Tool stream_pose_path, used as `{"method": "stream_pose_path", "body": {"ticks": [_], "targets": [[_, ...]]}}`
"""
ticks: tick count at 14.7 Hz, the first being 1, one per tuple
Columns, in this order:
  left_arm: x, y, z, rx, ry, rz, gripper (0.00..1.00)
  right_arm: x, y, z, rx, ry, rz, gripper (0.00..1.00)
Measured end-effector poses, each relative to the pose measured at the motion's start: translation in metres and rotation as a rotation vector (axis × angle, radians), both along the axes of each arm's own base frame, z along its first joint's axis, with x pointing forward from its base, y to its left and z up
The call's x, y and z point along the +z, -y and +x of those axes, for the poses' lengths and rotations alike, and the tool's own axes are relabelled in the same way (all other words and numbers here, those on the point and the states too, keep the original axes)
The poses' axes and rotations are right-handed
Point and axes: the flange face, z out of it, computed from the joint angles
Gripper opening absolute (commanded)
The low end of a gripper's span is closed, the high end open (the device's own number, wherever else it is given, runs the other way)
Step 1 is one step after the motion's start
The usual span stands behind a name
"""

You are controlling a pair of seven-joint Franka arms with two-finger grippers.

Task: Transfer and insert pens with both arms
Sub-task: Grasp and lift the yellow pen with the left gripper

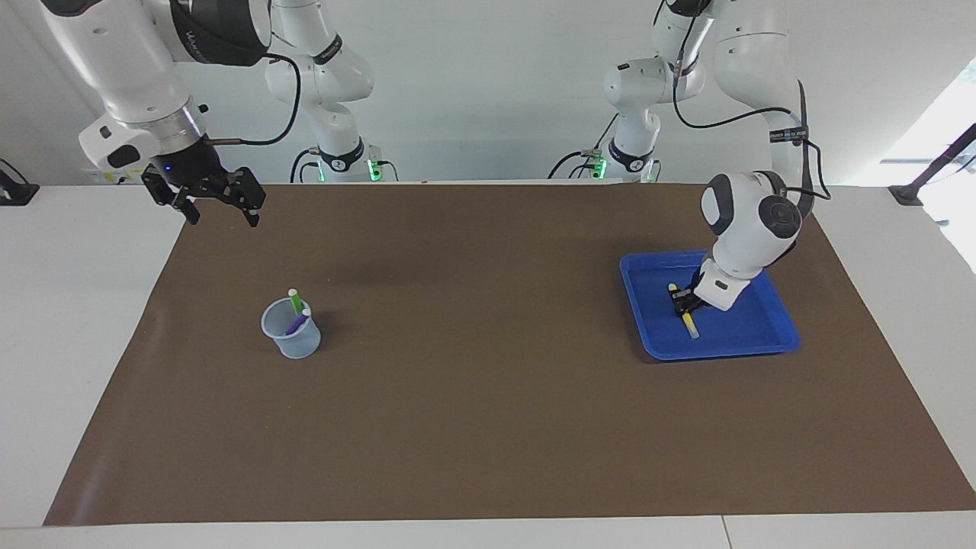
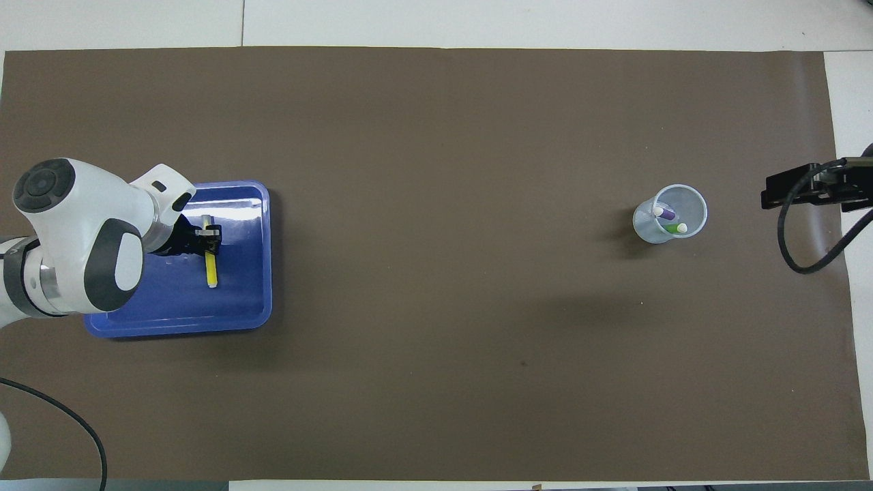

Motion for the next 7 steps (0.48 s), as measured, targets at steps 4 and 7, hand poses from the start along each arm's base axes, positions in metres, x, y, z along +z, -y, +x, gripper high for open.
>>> {"method": "stream_pose_path", "body": {"ticks": [4, 7], "targets": [[0.014, -0.009, 0.007, 0.016, -0.03, 0.001, 0.0, 0.0, 0.0, 0.0, 0.0, 0.0, 0.0, 1.0], [0.049, -0.022, 0.02, 0.052, -0.072, -0.001, 0.0, 0.0, -0.002, 0.0, 0.003, 0.0, 0.0, 1.0]]}}
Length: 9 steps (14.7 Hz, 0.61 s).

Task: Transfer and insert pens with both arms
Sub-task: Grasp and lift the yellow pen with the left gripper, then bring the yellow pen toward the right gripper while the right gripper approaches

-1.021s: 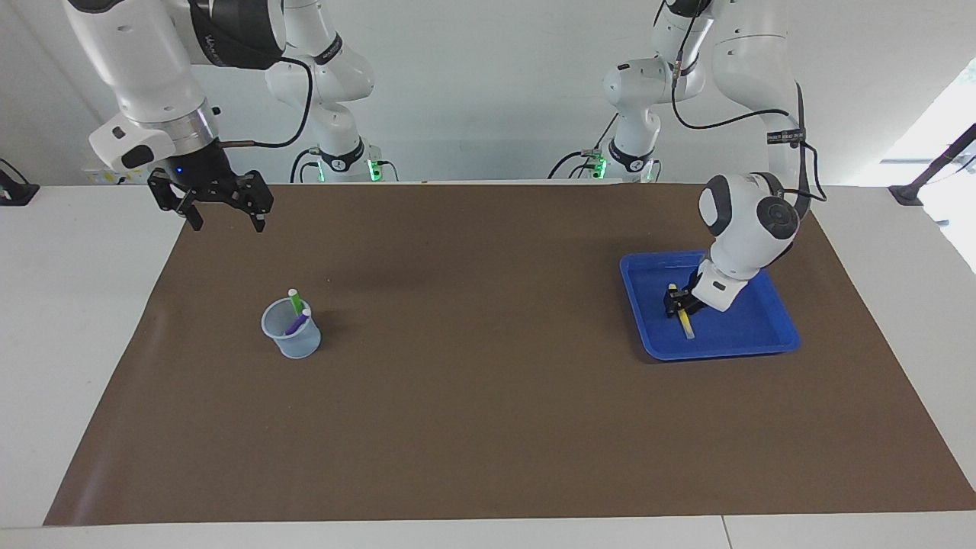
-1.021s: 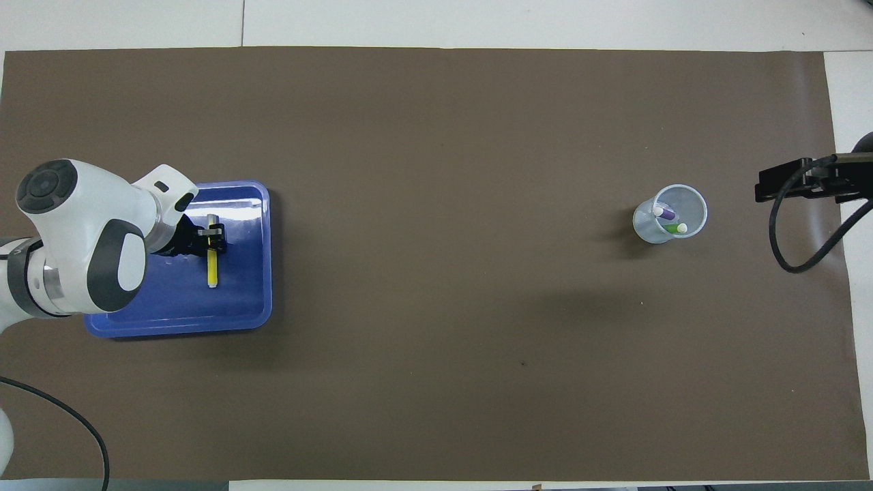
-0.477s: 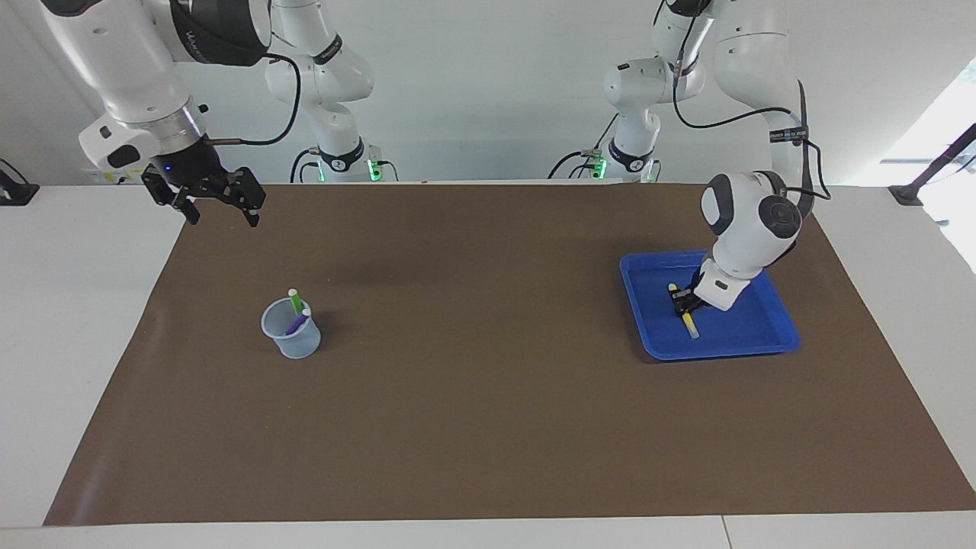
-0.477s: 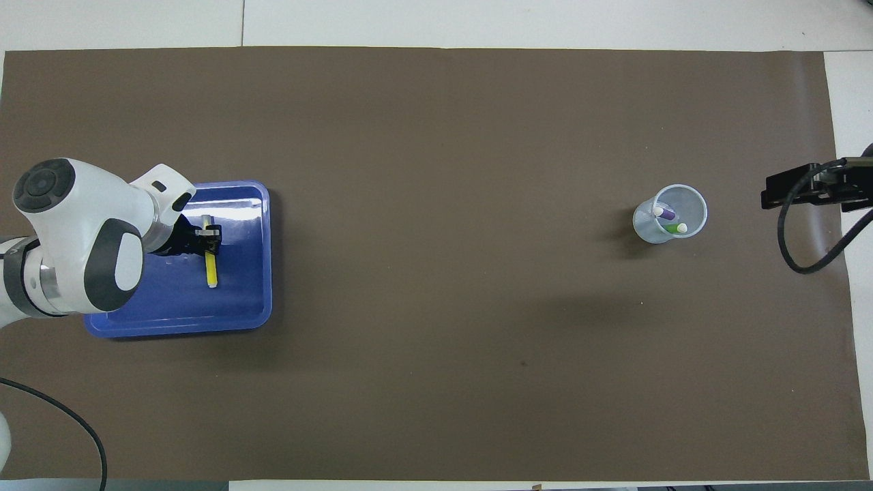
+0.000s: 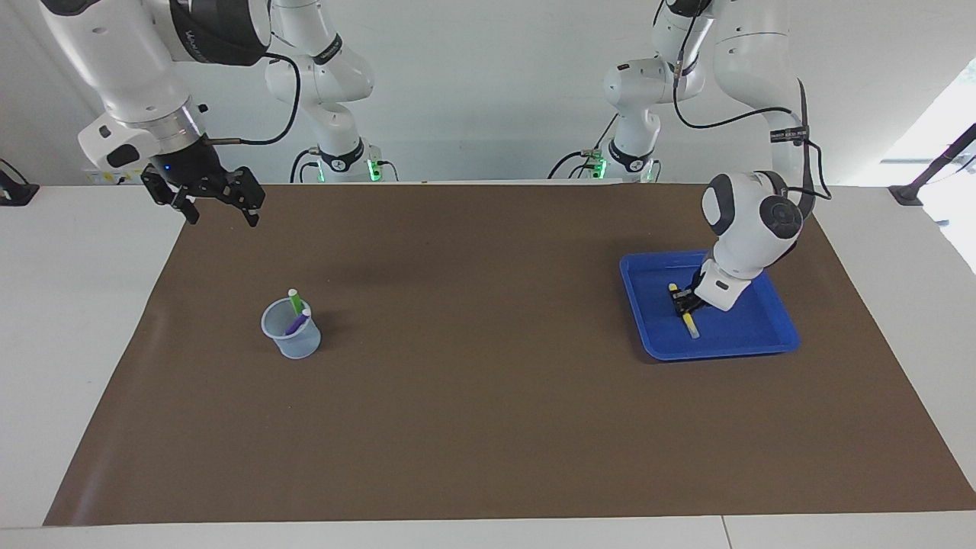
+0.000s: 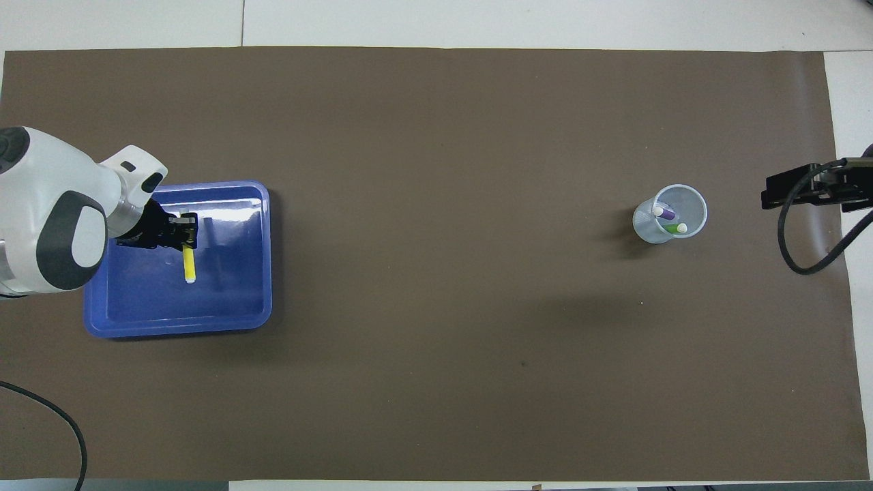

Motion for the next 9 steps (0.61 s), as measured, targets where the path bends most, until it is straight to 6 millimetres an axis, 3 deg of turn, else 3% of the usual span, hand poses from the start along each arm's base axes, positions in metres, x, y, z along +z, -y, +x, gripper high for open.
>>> {"method": "stream_pose_path", "body": {"ticks": [4, 9], "targets": [[0.057, 0.008, 0.008, 0.147, -0.04, -0.089, 0.0, 0.0, -0.004, 0.0, 0.007, 0.0, 0.0, 1.0], [0.147, 0.037, 0.002, 0.524, -0.066, -0.169, 0.0, 0.001, -0.013, 0.0, 0.02, 0.001, 0.0, 1.0]]}}
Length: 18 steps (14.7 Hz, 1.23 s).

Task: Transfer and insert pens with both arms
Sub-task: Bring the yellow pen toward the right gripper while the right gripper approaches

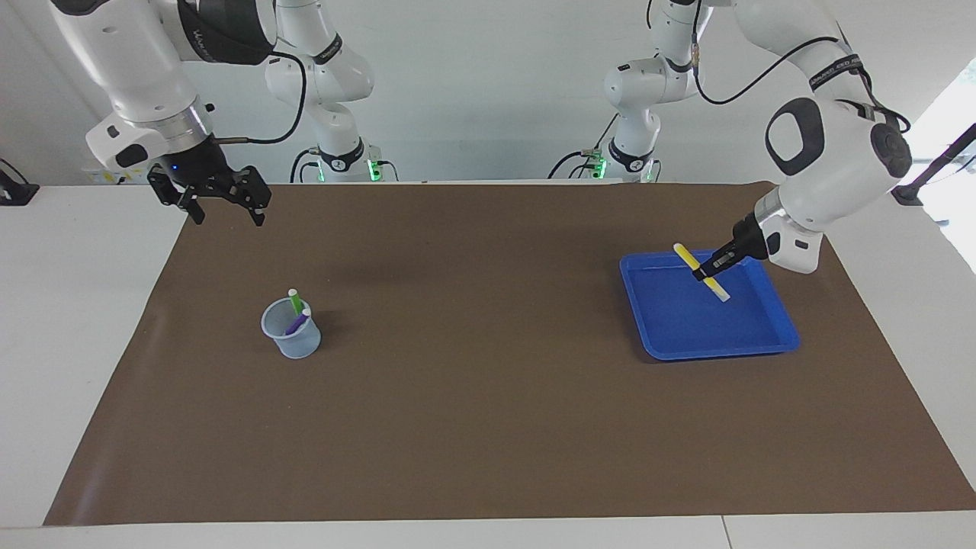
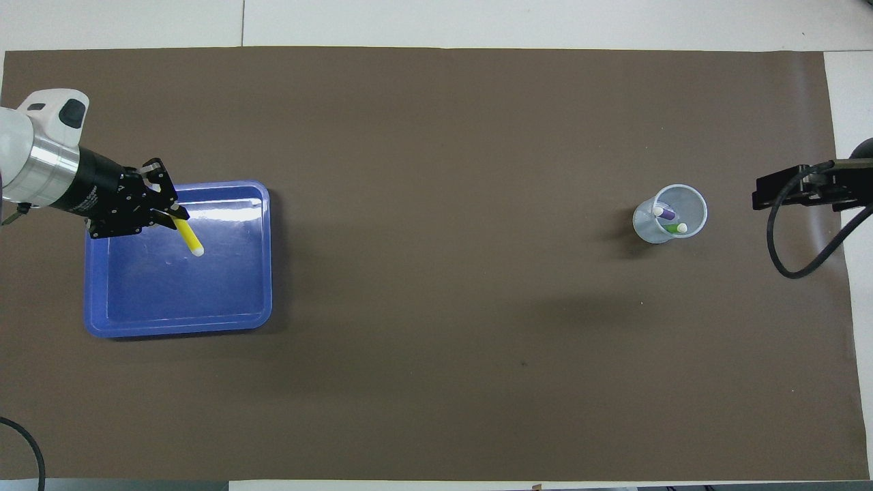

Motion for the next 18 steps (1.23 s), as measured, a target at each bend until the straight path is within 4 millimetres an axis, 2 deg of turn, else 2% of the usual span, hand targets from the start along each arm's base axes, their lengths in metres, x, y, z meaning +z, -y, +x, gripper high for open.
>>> {"method": "stream_pose_path", "body": {"ticks": [4, 6, 8, 12, 16, 18], "targets": [[0.058, 0.04, -0.026, 0.324, -0.081, -0.107, 0.0, 0.002, -0.022, 0.0, 0.005, 0.007, 0.001, 1.0], [0.073, 0.069, -0.035, 0.47, -0.16, -0.16, 0.0, 0.003, -0.04, 0.0, 0.01, 0.014, 0.041, 1.0], [0.081, 0.093, -0.042, 0.573, -0.257, -0.24, 0.0, 0.006, -0.07, 0.0, -0.02, 0.031, 0.141, 1.0], [0.076, 0.116, -0.055, 0.664, -0.414, -0.431, 0.0, 0.019, -0.149, -0.002, -0.115, 0.077, 0.346, 1.0], [0.056, 0.165, -0.084, 0.784, -0.469, -0.522, 0.0, 0.032, -0.209, -0.011, -0.159, 0.082, 0.522, 1.0], [0.048, 0.191, -0.1, 0.855, -0.476, -0.551, 0.0, 0.037, -0.249, -0.02, -0.186, 0.097, 0.559, 1.0]]}}
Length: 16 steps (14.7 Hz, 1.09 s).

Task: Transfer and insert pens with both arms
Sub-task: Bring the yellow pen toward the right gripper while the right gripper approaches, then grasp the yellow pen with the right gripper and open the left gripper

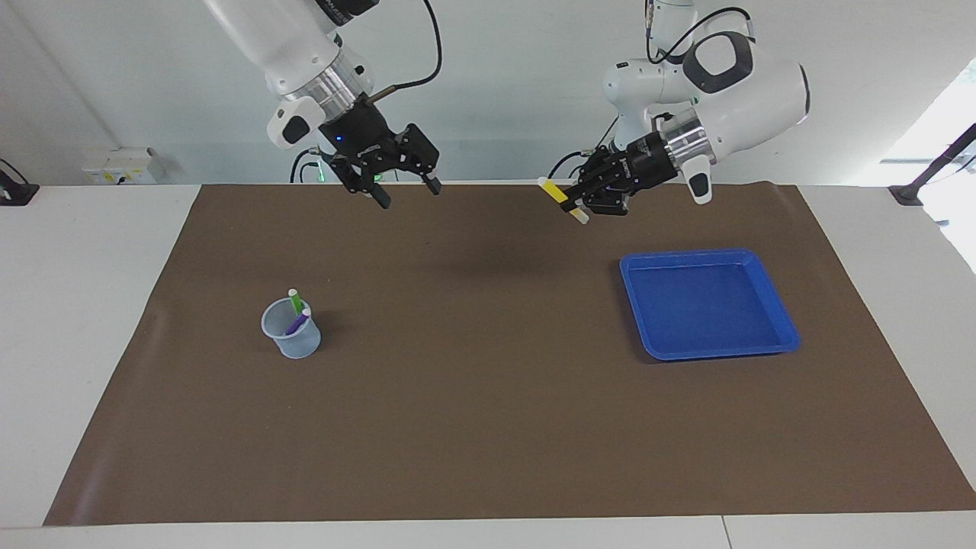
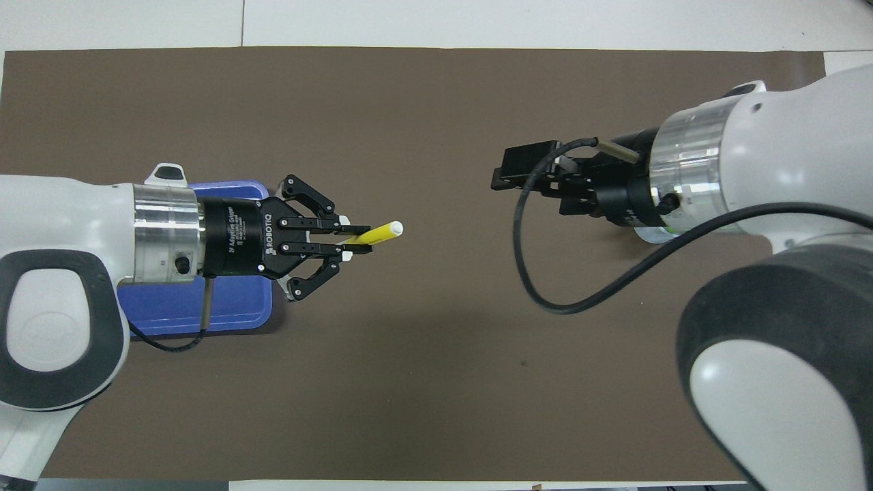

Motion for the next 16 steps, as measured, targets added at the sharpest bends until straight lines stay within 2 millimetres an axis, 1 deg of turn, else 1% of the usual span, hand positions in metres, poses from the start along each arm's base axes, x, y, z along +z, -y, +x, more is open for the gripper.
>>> {"method": "stream_pose_path", "body": {"ticks": [1, 2, 4, 5, 9, 13, 15, 16], "targets": [[-0.003, 0.009, -0.008, 0.029, -0.006, -0.016, 0.0, 0.001, -0.023, -0.006, -0.01, 0.001, 0.017, 1.0], [-0.005, 0.013, -0.012, 0.055, -0.012, -0.034, 0.0, -0.001, -0.04, -0.012, -0.009, -0.002, 0.028, 1.0], [-0.009, 0.013, -0.018, 0.097, -0.022, -0.065, 0.0, -0.006, -0.064, -0.021, 0.015, -0.013, 0.035, 1.0], [-0.009, 0.011, -0.019, 0.108, -0.026, -0.073, 0.0, -0.009, -0.072, -0.024, 0.029, -0.017, 0.035, 1.0], [-0.009, 0.01, -0.019, 0.121, -0.032, -0.082, 0.0, -0.015, -0.089, -0.032, 0.07, -0.008, -0.001, 0.97], [-0.009, 0.009, -0.018, 0.132, -0.034, -0.086, 0.0, -0.018, -0.09, -0.029, 0.085, 0.029, -0.018, 0.89], [-0.009, 0.009, -0.018, 0.136, -0.038, -0.088, 0.0, -0.018, -0.092, -0.028, 0.089, 0.05, -0.017, 0.88], [-0.009, 0.009, -0.018, 0.139, -0.037, -0.088, 0.0, -0.019, -0.093, -0.028, 0.093, 0.054, -0.018, 0.85]]}}
